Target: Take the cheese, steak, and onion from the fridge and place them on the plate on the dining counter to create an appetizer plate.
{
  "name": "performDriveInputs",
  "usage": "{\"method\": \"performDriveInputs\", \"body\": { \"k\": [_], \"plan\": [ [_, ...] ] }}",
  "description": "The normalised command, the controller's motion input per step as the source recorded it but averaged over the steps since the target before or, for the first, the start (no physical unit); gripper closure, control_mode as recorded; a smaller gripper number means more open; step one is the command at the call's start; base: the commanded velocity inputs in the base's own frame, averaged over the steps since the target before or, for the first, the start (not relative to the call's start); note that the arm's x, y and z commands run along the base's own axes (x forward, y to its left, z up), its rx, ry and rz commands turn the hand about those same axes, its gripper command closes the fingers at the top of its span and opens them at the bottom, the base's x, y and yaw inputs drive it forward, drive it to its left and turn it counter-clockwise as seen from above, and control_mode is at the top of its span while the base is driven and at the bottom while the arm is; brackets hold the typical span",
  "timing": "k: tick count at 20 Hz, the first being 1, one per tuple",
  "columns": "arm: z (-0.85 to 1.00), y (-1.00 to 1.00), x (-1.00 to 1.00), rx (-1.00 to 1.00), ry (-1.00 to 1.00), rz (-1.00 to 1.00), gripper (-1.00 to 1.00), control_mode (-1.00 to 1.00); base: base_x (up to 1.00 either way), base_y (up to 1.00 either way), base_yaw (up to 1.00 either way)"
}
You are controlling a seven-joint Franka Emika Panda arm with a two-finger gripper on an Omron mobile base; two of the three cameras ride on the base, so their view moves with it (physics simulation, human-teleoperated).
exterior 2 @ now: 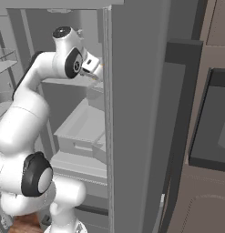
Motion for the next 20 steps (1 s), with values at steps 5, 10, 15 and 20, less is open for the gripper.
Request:
{"method": "performDriveInputs", "body": {
  "k": [5, 10, 15, 20],
  "plan": [
    [-0.08, -0.01, 0.68, 0.0, 0.0, -0.03, -1.0, -1.0, 0.0, 0.0, 0.0],
    [-0.17, -0.03, 0.65, 0.0, 0.0, -0.03, -1.0, -1.0, 0.0, 0.0, 0.0],
    [-0.02, -0.21, 0.52, 0.0, 0.01, -0.06, -1.0, -1.0, 0.0, 0.0, 0.0],
    [-0.03, -0.24, 0.41, 0.0, 0.04, -0.09, -1.0, -1.0, 0.0, 0.0, 0.0]
  ]
}}
